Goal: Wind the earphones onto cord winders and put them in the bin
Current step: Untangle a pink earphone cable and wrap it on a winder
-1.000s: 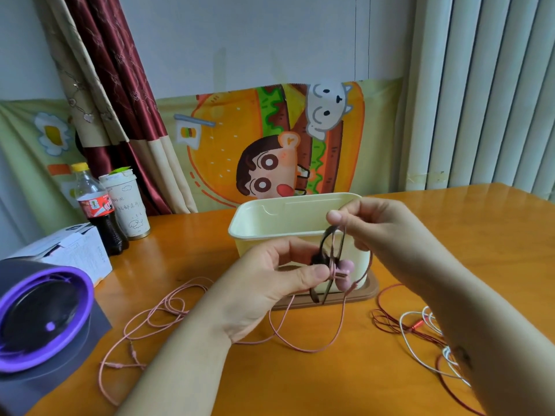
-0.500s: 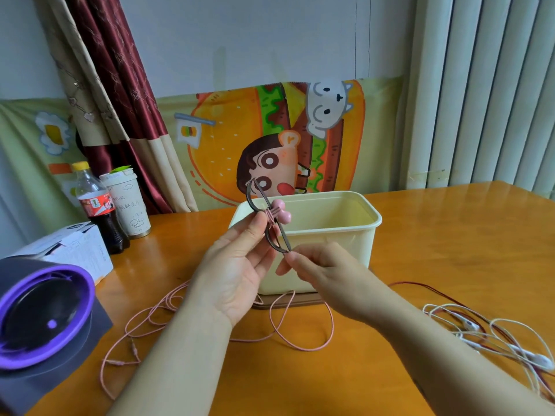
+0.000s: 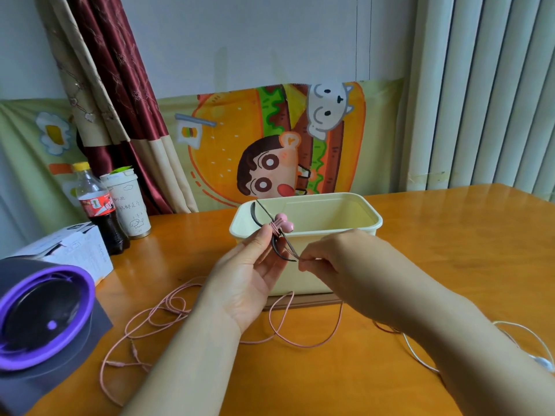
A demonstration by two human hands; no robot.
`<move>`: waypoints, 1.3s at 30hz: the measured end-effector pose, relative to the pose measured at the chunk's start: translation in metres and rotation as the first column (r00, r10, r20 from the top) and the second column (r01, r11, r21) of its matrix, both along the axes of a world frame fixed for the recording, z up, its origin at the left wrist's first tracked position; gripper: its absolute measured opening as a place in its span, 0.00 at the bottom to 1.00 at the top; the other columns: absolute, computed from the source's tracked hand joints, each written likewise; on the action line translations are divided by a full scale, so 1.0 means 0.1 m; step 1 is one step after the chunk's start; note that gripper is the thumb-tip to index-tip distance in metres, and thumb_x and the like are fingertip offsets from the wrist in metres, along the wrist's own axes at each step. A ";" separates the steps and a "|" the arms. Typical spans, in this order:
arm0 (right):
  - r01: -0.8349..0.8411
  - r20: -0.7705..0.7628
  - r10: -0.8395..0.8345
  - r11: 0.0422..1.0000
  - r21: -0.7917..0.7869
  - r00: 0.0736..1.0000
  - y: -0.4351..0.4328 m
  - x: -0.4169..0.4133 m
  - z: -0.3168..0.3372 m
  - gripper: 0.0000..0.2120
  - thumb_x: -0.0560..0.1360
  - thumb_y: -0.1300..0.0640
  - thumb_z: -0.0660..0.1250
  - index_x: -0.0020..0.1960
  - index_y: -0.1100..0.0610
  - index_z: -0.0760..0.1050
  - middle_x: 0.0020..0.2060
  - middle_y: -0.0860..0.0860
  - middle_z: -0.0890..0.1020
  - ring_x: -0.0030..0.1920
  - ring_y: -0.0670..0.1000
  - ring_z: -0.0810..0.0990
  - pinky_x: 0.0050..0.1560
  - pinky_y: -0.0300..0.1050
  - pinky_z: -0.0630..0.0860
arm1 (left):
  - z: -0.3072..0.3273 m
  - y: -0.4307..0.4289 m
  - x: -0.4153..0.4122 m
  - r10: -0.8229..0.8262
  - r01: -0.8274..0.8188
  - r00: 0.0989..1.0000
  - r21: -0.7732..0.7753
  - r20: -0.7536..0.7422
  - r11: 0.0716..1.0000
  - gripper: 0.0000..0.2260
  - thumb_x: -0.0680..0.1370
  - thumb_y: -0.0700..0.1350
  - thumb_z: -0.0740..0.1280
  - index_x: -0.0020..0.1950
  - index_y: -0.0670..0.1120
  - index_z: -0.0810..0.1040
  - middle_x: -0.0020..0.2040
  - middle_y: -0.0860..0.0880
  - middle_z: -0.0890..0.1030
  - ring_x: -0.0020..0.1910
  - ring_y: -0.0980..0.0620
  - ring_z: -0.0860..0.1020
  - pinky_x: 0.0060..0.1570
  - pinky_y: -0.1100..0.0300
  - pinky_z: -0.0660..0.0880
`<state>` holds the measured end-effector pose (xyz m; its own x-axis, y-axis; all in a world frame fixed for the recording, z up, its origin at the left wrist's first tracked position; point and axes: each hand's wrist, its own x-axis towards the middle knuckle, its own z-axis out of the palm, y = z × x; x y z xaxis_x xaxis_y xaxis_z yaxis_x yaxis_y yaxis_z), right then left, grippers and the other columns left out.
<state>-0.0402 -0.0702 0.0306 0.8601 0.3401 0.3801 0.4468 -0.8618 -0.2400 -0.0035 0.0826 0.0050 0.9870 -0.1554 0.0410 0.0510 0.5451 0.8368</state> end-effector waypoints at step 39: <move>-0.106 0.130 0.009 0.639 0.762 0.991 -0.28 0.13 0.14 0.26 0.65 0.42 0.68 0.34 0.67 0.70 0.23 0.48 0.68 0.23 0.40 0.66 0.24 0.28 0.62 | 0.09 -0.01 -0.15 -0.354 0.150 0.897 0.573 0.263 0.806 0.15 0.72 0.47 0.71 0.57 0.45 0.82 0.51 0.44 0.85 0.46 0.53 0.79 0.44 0.65 0.72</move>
<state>-0.0273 -0.0985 0.0442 0.7879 -0.0672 0.6122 0.5527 -0.3615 -0.7509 -0.0184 0.0820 0.0136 0.8453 -0.4942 0.2030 -0.2199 0.0243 0.9752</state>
